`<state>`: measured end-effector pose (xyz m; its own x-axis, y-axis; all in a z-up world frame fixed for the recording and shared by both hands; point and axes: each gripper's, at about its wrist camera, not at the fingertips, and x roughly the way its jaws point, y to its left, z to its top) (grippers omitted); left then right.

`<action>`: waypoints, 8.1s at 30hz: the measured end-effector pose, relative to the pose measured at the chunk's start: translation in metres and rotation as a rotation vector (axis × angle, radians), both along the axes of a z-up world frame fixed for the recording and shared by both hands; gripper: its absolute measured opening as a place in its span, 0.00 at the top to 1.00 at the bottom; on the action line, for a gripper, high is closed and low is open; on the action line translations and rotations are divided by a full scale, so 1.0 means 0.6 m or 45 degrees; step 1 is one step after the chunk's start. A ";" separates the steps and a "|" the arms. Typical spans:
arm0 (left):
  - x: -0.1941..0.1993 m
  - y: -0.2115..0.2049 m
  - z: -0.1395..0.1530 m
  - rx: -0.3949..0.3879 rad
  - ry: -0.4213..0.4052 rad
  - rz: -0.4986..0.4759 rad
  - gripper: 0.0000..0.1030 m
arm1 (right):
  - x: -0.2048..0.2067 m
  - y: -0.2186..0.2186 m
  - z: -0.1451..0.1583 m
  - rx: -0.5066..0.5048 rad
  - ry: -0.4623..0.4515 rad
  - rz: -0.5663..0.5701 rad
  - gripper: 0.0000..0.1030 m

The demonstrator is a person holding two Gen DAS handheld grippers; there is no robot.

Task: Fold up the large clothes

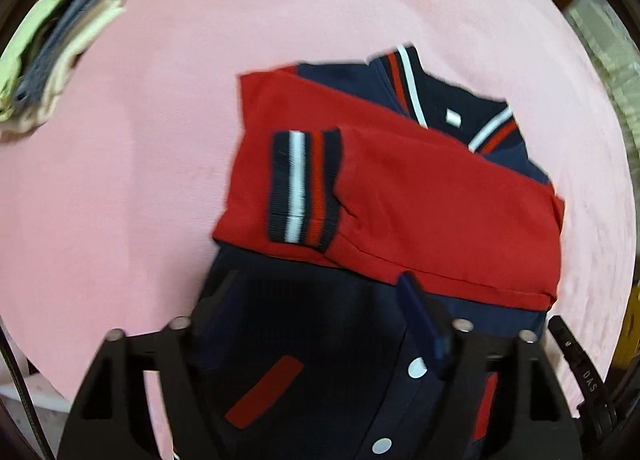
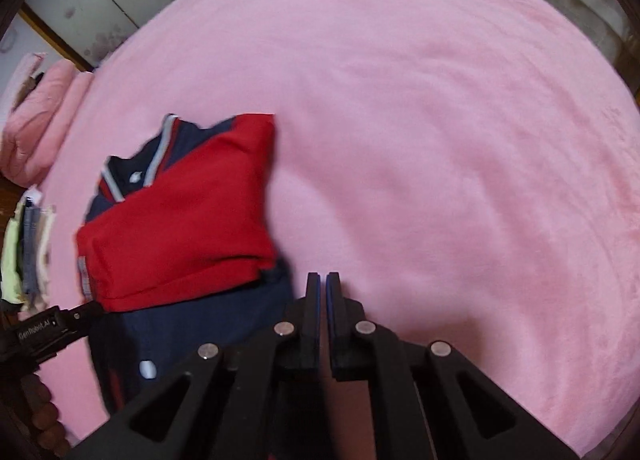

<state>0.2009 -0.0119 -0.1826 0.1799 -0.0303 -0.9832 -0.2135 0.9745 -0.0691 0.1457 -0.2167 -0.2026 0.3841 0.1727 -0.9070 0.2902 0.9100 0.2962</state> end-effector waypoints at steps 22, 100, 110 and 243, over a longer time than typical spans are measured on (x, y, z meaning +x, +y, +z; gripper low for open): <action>-0.106 0.035 0.022 -0.020 0.041 -0.086 0.14 | -0.034 0.088 0.002 -0.025 0.070 0.131 0.19; -0.313 0.162 -0.115 -0.438 0.226 -0.108 0.50 | -0.304 0.027 -0.091 0.280 0.251 -0.263 0.33; -0.322 0.155 -0.101 -0.569 0.154 0.041 0.88 | -0.286 0.026 -0.088 0.436 0.215 -0.159 0.87; 0.053 0.247 -0.044 -0.343 -0.400 0.168 0.99 | 0.060 -0.131 -0.066 0.311 -0.235 -0.336 1.00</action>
<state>0.2328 0.1365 -0.2090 0.4890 -0.2350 -0.8400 -0.2631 0.8784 -0.3989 0.1815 -0.2955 -0.2424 0.5969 0.2485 -0.7628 0.4260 0.7075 0.5639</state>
